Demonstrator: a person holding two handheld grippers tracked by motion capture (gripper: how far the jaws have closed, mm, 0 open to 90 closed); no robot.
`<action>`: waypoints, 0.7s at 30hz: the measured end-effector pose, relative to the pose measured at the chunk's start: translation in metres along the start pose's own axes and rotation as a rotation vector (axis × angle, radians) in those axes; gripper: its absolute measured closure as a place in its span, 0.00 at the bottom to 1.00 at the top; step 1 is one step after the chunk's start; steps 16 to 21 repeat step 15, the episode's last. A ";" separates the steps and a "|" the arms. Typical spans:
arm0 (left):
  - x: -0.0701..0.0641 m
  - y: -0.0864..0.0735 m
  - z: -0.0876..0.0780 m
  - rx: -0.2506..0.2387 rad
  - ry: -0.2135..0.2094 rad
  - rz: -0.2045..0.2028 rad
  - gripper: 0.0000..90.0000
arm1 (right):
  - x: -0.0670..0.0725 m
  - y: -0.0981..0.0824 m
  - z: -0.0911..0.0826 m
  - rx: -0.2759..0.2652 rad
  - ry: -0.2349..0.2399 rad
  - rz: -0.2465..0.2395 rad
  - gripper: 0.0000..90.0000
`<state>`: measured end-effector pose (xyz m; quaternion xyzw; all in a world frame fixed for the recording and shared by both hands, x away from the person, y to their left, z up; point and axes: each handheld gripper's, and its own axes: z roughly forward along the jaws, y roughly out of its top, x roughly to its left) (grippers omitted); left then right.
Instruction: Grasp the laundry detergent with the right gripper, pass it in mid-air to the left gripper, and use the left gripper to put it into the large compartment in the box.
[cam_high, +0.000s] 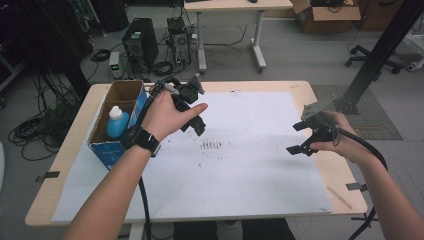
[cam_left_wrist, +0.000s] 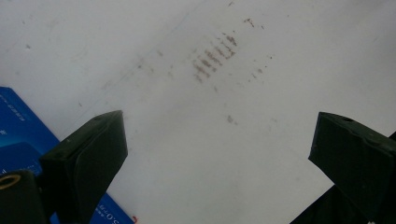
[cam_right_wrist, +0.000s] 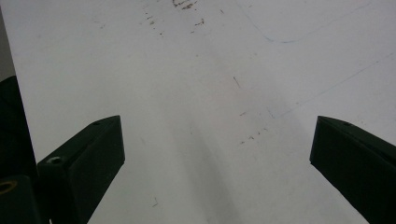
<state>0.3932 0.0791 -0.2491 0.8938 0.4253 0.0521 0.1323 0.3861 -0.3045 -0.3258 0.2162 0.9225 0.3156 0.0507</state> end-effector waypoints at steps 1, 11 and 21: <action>0.000 0.000 0.000 0.003 -0.001 0.002 0.05 | 0.000 0.000 0.000 0.000 0.002 0.003 0.03; -0.001 0.000 0.000 0.007 -0.008 0.011 0.05 | 0.002 0.000 0.000 -0.002 0.000 -0.001 0.03; 0.000 0.000 0.000 0.012 -0.010 0.012 0.05 | 0.002 0.000 0.000 -0.001 0.002 -0.004 0.03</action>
